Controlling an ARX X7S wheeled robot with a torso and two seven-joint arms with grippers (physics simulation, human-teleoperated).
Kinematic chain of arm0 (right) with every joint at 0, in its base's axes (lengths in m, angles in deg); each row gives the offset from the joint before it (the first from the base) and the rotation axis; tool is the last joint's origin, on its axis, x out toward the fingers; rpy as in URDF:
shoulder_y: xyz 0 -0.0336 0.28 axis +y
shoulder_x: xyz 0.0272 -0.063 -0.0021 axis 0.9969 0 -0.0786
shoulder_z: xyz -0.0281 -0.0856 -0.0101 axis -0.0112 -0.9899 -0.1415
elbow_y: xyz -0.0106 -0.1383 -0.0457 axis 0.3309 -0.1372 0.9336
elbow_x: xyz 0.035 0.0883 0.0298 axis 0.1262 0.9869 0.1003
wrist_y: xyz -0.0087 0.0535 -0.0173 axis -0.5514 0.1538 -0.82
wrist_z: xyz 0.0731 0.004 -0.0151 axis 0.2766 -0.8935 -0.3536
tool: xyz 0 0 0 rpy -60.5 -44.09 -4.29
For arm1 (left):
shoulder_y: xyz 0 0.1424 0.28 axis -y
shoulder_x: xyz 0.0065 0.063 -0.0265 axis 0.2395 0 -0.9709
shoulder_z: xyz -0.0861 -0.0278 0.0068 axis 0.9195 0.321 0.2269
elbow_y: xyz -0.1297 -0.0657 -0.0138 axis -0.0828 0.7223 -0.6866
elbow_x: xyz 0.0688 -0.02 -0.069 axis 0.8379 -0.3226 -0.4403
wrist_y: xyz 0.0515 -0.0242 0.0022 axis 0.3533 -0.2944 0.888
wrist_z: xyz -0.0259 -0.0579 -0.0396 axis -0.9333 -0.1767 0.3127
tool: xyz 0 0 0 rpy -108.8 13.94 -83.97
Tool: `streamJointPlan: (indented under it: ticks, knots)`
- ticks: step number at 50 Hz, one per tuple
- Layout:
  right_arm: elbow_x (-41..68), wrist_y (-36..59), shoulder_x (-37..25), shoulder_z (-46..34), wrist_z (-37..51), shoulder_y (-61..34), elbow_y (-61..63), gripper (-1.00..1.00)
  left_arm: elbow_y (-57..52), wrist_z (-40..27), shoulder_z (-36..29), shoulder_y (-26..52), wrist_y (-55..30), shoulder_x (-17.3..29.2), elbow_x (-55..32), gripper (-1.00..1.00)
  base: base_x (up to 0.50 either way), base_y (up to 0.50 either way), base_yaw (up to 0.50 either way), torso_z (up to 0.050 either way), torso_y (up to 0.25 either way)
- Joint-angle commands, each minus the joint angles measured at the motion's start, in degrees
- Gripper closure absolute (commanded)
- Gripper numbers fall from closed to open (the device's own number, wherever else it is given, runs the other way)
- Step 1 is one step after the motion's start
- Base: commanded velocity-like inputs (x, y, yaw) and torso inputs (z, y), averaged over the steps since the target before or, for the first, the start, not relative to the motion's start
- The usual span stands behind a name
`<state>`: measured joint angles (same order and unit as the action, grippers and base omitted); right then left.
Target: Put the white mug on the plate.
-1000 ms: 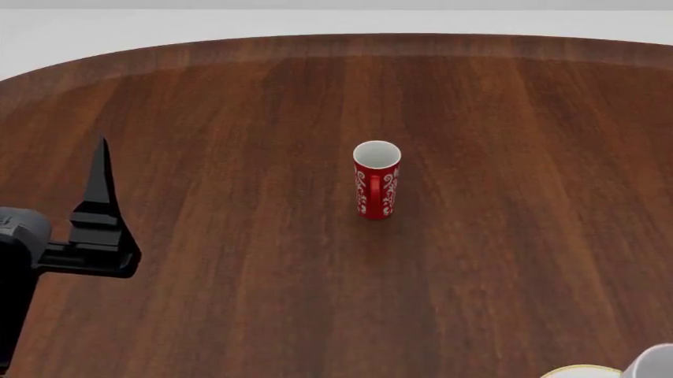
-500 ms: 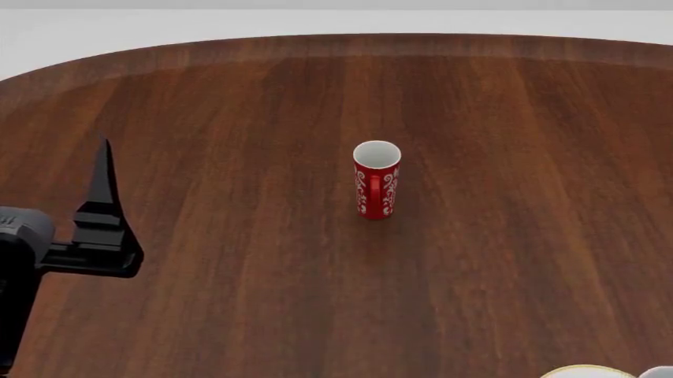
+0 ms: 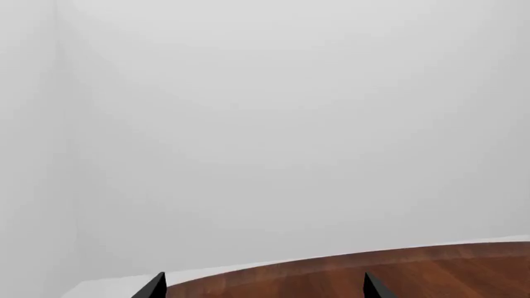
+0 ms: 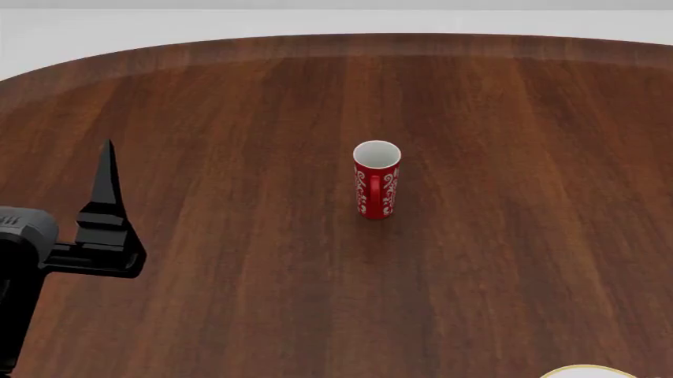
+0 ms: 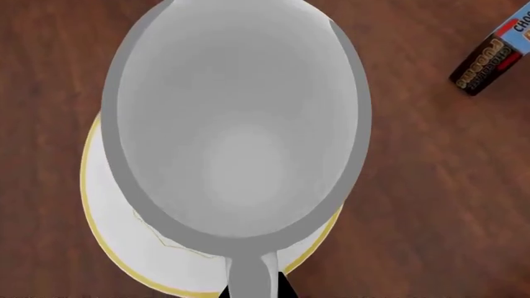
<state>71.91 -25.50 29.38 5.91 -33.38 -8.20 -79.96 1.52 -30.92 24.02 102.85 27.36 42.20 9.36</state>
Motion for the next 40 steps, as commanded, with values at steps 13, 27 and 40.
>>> streamJointPlan:
  ticks: [13,27,40]
  knots:
    - [-1.76,0.98,1.06,-1.42,-1.00,-1.80,-1.73,1.00,0.61,-0.16,-0.06,-0.24,0.62,0.15,-0.15,-1.00,0.00,0.00,0.00,0.000,0.001]
    - [-2.52,1.07,1.85,-2.28,-1.77,-2.37,-3.11,1.00,0.72,-0.31,-0.35,-0.07,0.60,0.19,-0.18,-1.00,0.00,0.00,0.00,0.000,0.000]
    - [-2.93,1.24,2.31,-2.84,-2.02,-2.84,-3.81,1.00,1.45,-0.28,-0.52,-0.20,1.25,0.19,-0.10,-1.00,0.00,0.00,0.00,0.000,0.000]
